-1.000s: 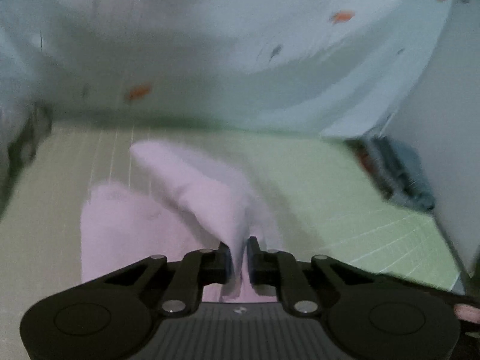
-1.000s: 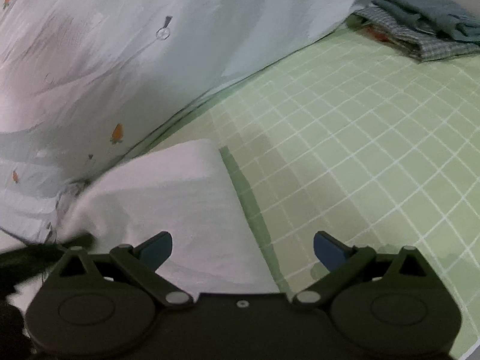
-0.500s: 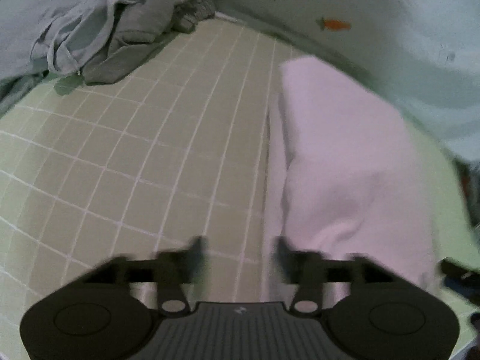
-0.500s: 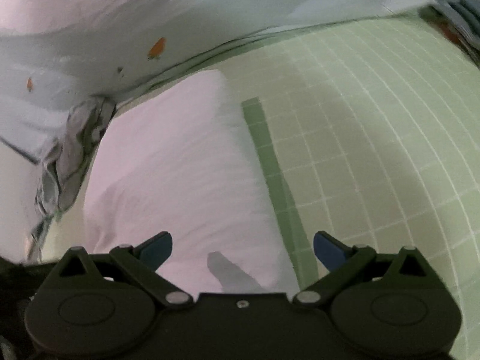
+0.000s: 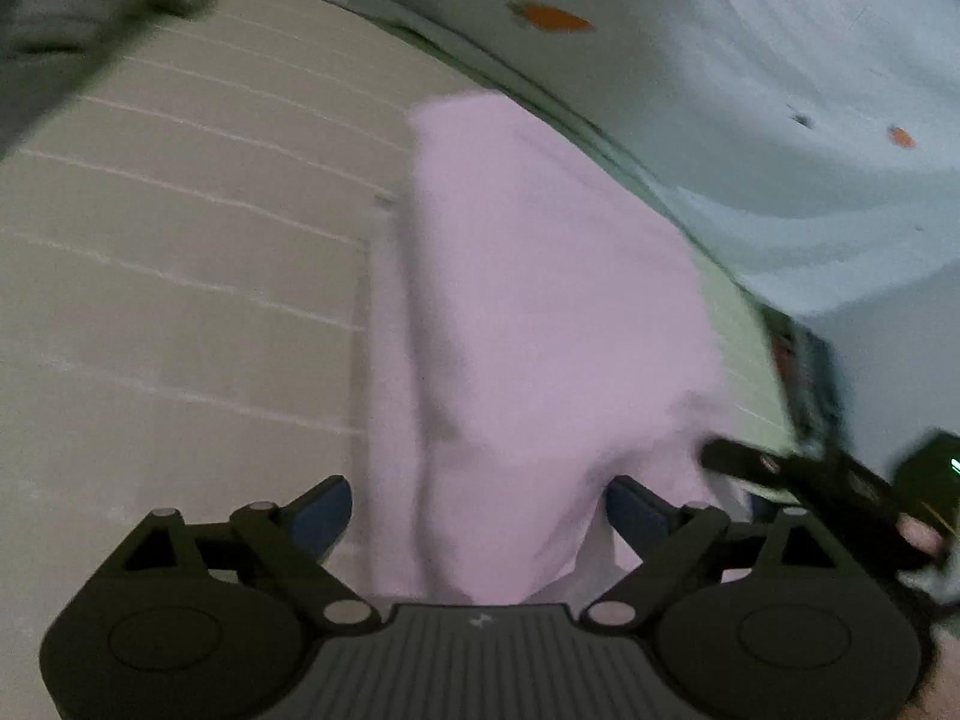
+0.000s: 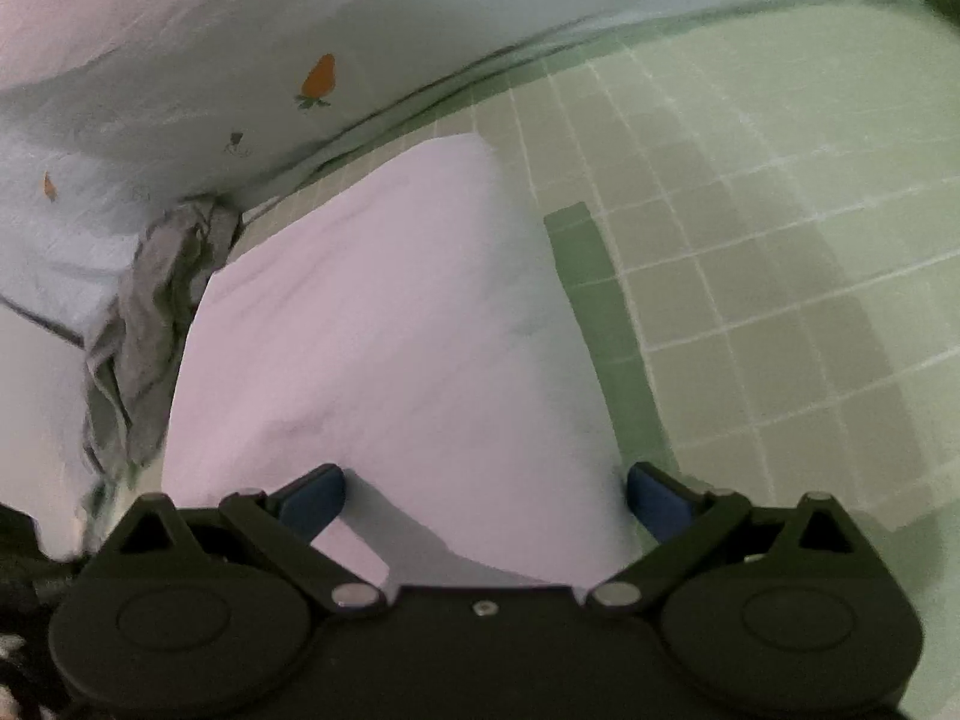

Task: Fold clothes
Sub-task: 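Pinch the folded white shirt with both grippers and lift it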

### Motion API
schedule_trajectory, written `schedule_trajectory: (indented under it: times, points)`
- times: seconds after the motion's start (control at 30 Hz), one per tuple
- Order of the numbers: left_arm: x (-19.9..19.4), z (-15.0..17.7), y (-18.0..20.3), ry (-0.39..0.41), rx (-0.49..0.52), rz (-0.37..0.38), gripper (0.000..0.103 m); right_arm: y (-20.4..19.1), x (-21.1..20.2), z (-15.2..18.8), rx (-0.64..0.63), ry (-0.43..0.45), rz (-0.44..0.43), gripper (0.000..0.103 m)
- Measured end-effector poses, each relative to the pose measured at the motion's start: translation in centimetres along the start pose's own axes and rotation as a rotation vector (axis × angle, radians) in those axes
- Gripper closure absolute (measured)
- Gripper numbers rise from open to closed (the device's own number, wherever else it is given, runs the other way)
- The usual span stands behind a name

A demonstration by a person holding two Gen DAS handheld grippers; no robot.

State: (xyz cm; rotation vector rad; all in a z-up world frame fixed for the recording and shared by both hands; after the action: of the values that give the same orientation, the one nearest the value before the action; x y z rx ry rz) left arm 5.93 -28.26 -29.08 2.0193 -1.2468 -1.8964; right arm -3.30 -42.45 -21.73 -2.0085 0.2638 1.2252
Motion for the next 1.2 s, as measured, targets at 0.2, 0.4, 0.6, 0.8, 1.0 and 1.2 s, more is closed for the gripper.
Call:
schedule_trajectory:
  times: [0.2, 0.4, 0.6, 0.8, 1.0, 1.2]
  points:
    - [1.4, 0.4, 1.6, 0.014, 0.072, 0.023, 0.026, -0.3, 0.5, 0.2, 0.048, 0.022, -0.092, 0.024]
    - [0.2, 1.0, 5.1, 0.075, 0.126, -0.087, 0.066, -1.5, -2.9, 1.5, -0.011, 0.109, -0.06, 0.07]
    - [0.3, 3.2, 13.5, 0.129, 0.178, -0.108, 0.069, 1.2, -9.6, 1.8, 0.015, 0.177, -0.119, 0.073]
    - [5.4, 6.0, 26.9, 0.187, 0.258, -0.1, 0.069, 11.0, -19.7, 2.0, 0.004, 0.266, -0.151, 0.073]
    - [14.6, 7.0, 42.4, 0.194, 0.363, -0.079, 0.069, 23.9, -30.6, 0.0, -0.047, 0.347, -0.017, 0.073]
    - [21.5, 4.0, 56.6, 0.182, 0.466, 0.043, 0.069, 35.4, -41.3, -3.9, 0.02, 0.484, 0.051, 0.073]
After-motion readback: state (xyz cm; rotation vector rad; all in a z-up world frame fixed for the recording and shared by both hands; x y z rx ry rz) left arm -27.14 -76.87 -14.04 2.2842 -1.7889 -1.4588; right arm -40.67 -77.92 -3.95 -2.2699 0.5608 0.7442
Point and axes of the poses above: each gripper's, at about its wrist camera, not at the fingertips, and x roughly the way its jaws point, y to its right, z to its underside, the point moved 10 cm from there along x, roughly the way its jaws point, and after that the axes turned 11 degrees about -y, right-handed, at the moved point
